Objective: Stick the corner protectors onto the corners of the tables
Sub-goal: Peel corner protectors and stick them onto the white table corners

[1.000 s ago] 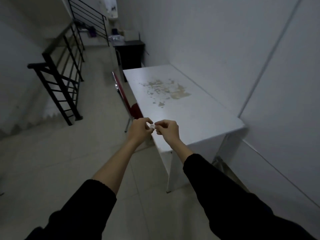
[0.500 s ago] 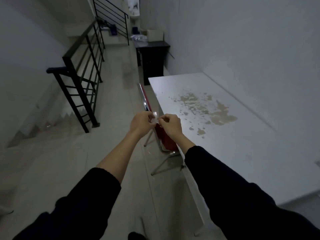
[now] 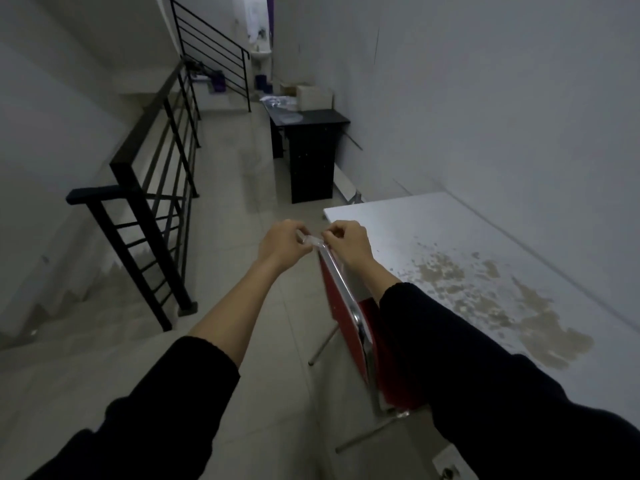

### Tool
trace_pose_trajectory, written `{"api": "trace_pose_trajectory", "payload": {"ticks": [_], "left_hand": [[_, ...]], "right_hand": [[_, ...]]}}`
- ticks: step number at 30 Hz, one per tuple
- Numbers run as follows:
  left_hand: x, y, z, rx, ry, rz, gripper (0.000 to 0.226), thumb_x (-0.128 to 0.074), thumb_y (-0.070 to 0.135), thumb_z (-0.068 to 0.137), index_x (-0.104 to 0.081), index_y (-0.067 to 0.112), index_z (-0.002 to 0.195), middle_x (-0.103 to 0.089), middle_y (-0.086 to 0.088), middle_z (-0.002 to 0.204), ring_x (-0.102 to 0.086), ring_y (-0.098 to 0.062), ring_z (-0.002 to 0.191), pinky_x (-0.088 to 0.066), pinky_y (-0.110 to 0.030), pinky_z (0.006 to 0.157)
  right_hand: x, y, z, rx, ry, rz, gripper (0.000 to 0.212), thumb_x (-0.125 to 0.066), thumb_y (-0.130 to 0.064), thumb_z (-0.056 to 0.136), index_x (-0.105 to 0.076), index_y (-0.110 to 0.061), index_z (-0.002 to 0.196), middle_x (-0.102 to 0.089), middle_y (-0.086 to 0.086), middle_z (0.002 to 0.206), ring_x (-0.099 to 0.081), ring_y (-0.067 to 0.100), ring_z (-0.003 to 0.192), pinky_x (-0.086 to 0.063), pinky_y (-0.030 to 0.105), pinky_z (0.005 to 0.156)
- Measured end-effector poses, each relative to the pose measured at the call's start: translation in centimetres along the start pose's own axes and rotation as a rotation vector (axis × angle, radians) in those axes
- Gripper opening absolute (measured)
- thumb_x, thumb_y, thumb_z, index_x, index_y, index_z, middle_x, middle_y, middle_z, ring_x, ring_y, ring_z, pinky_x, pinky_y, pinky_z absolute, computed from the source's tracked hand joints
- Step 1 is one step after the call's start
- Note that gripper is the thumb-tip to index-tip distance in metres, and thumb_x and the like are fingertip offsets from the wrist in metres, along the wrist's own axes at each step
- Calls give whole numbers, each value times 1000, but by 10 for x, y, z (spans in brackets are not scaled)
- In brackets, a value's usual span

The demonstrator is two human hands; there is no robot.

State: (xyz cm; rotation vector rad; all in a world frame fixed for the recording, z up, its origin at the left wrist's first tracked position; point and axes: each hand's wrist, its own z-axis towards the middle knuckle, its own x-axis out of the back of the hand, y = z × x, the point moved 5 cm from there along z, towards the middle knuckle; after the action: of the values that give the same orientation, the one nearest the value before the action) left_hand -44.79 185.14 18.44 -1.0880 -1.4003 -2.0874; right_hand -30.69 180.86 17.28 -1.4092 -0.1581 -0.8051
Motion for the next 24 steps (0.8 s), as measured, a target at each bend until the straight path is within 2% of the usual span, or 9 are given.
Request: {"api": "trace_pose_trajectory", "payload": {"ticks": [6, 10, 15, 21, 24], "left_hand": [[-4, -65, 143, -26, -53, 36, 22, -69, 26, 77, -70, 17, 97, -71, -7, 93, -65, -24, 87, -51, -32, 71], [-12, -97, 236, -53, -119, 16, 21, -70, 25, 77, -71, 15, 95, -72, -9, 87, -67, -25, 83, -53, -32, 69], [-32, -131, 349, -101, -189, -8, 20, -72, 22, 75, -71, 14, 94, -70, -10, 93, -65, -25, 85, -41, -24, 65], [-87, -137, 456, -221, -337, -36, 18, -73, 18, 75, -71, 13, 92, -71, -14, 90, -67, -28, 83, -53, -33, 71], [-114, -140, 515, -319, -396, -49, 18, -72, 17, 76, -70, 12, 93, -71, -13, 90, -67, -27, 85, -55, -34, 75]], "right_hand": [[-61, 26, 137, -59, 42, -38, 14, -60, -20, 84, -71, -12, 80, -68, 4, 73, -69, 25, 77, -57, 42, 79], [-83, 45, 217, -166, 73, -84, 20, -58, -21, 84, -59, -22, 64, -66, 1, 74, -68, 25, 81, -53, 34, 77], [-108, 67, 303, -304, 138, -83, 19, -55, -22, 81, -67, -7, 78, -72, 8, 82, -69, 25, 81, -53, 35, 75], [-122, 105, 378, -444, 197, -115, 20, -54, -19, 80, -66, -5, 73, -71, 10, 78, -68, 26, 79, -54, 37, 73], [-125, 123, 417, -509, 270, -132, 22, -53, -18, 81, -67, -2, 77, -70, 13, 78, -63, 26, 73, -48, 32, 65]]}}
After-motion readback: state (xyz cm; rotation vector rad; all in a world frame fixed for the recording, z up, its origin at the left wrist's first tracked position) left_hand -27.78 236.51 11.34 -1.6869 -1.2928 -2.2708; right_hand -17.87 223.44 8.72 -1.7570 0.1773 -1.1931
